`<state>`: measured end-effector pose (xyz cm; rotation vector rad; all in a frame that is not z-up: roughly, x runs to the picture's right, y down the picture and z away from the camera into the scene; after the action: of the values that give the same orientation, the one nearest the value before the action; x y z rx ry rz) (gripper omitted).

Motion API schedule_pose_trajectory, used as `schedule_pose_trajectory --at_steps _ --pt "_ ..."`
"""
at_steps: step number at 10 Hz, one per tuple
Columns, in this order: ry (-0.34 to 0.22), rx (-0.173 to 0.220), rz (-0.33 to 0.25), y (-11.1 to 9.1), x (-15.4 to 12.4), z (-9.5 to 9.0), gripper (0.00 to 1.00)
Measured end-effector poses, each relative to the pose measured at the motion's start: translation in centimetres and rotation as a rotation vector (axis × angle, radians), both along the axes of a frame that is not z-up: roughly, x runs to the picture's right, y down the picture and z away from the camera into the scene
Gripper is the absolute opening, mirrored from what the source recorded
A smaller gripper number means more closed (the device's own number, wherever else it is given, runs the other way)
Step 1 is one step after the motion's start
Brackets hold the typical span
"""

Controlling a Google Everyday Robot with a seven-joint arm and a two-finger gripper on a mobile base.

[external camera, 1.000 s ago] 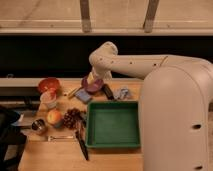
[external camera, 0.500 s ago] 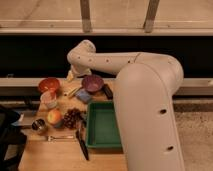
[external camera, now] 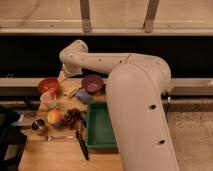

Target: Place banana in purple bowl

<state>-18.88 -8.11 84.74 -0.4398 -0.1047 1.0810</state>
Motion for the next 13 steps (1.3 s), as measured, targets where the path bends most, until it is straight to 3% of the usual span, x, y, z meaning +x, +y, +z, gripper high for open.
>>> schedule_pose_trajectory --at_steps 2,7,13 --pt "0.002 -0.024 0.007 0.4 -0.1 0.2 0.79" --pt "-0.012 -0.159 -0.001 5.4 -1.5 4.9 0.79" --pt "-0.026 -0.243 -0.03 7.1 -3.2 7.5 0.79"
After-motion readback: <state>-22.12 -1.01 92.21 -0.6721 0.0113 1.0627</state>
